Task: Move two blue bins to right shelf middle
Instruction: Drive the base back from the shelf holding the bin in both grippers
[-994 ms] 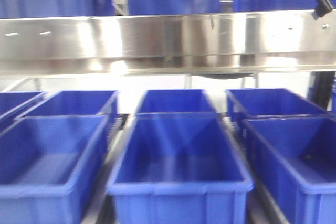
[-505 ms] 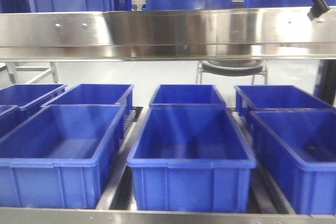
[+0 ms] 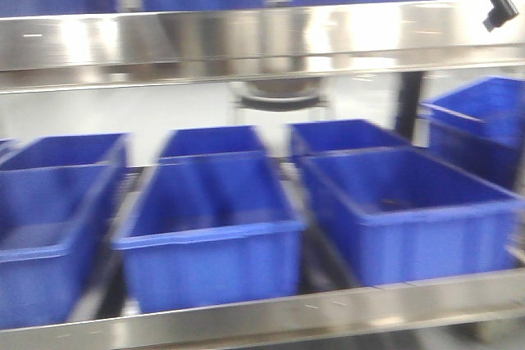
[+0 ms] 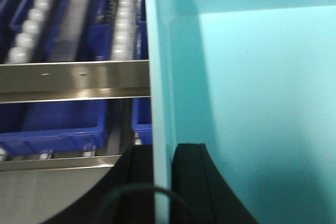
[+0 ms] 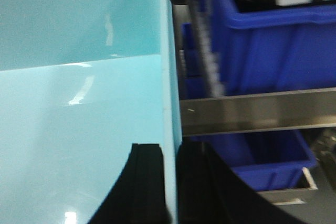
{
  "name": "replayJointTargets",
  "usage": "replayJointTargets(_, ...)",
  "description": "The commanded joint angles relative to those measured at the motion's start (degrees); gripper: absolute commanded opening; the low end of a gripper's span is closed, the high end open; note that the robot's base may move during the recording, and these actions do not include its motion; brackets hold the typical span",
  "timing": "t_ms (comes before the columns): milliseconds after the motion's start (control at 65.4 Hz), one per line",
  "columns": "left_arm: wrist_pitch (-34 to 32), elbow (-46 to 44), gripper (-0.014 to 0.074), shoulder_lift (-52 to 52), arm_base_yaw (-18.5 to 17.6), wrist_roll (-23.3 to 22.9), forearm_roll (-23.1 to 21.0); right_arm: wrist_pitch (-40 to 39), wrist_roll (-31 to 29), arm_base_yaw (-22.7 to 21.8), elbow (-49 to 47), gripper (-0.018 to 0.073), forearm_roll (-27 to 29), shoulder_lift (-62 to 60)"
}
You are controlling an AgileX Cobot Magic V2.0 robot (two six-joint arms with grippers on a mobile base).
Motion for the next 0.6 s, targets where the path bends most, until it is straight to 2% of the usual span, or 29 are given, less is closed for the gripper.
replayJointTargets(0, -5.0, -0.9, -0.0111, -0.4, -1.1, 0.0, -2.6, -7.5, 0.0, 0.8, -0.8, -0.0162, 2.0, -0.5)
replayJointTargets(581, -5.0, -0.9, -0.0111, -0.4, -1.1, 0.0, -2.6, -7.6, 0.0, 0.8, -0.8, -0.0162, 2.0, -0.5)
